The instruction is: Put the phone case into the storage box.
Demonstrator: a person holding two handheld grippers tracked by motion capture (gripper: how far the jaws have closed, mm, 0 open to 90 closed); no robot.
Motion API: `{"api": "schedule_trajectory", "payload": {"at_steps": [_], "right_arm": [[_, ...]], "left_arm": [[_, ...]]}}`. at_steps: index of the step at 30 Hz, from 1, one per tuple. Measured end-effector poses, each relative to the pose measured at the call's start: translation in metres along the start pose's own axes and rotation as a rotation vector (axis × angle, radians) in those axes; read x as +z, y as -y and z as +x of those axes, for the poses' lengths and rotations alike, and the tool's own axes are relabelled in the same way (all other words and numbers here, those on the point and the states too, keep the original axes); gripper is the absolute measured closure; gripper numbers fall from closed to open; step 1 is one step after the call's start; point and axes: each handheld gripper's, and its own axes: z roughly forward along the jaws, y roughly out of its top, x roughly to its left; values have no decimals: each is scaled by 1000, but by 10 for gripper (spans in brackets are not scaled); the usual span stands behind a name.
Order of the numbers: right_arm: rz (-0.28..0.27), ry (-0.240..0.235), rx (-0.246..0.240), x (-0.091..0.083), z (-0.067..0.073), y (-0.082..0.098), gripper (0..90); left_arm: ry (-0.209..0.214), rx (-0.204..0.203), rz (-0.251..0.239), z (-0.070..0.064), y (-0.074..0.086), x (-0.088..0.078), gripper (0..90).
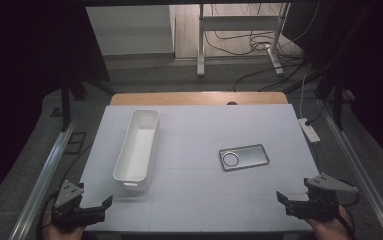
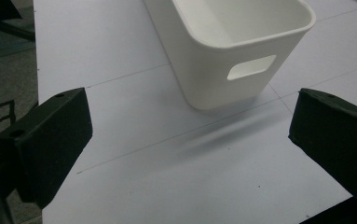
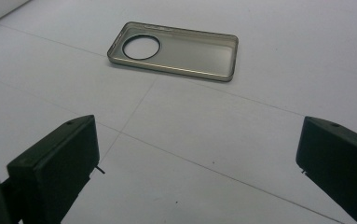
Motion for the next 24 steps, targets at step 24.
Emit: {"api": "schedule_trajectory", "payload": {"at_steps": [24], "right_arm": [[16,-9,-6,1,0,0,0]], "left_arm": [[18,34,15,-2,-1,2,11]]}}
